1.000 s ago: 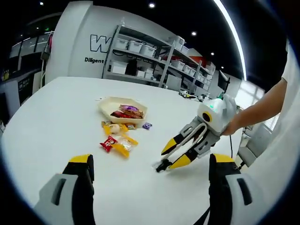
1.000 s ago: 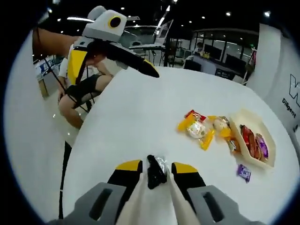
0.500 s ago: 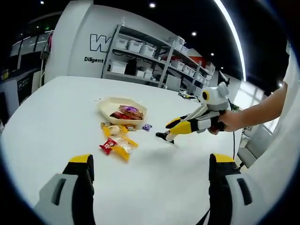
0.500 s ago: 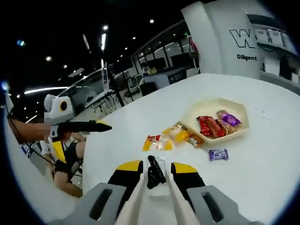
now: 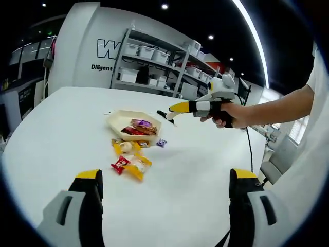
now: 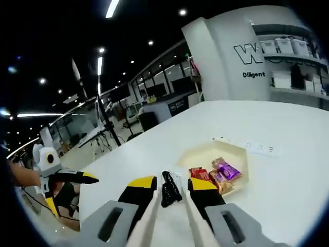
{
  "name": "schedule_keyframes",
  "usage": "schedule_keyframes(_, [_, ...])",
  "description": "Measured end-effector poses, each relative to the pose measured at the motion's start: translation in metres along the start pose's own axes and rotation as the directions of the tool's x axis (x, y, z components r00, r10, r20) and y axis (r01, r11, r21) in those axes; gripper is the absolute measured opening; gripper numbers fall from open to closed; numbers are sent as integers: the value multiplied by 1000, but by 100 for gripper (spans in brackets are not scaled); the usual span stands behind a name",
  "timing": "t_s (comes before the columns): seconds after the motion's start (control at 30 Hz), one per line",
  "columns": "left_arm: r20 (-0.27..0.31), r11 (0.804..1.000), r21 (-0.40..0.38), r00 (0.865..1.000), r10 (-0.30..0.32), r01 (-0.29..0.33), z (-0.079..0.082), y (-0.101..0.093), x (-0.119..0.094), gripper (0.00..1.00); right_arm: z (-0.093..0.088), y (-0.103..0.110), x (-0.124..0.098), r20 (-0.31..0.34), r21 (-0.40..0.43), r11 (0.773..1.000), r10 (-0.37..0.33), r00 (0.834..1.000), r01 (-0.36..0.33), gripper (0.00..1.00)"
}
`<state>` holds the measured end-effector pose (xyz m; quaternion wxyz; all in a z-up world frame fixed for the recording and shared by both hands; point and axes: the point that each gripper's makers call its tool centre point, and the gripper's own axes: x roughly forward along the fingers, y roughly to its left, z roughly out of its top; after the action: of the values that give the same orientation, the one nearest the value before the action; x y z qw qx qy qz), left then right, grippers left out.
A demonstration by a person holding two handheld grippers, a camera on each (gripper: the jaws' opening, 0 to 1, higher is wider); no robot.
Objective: Place the target food into the container with the food tongs after gripping and lifting it, then release it inside without dropping or visibly crushing the food.
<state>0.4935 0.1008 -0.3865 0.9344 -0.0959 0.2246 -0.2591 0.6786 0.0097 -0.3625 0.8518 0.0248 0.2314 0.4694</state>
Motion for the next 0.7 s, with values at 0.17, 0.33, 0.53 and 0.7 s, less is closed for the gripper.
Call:
schedule_keyframes(0.17, [3,1000,3,1000,9,-9,3,3,-1,99,22,-13,16,-7,-45,998,-35,999,34,19])
schedule_keyframes(0.33, [9,1000,2,1000,18,-18,6,7,-2,99,32,-19,23,-17,-74,996,-57,998,56,18])
schedule_keyframes(0.53, [10,1000,0,1000,19,-19,6,6,0,99,33,-29,26,-16,-60,996,-59,998,58,19])
schedule_keyframes(0.7, [8,1000,-2,1000,13,-13,4,4,3,99,13,-41,20,-46,-51,996,-73,996,71,19])
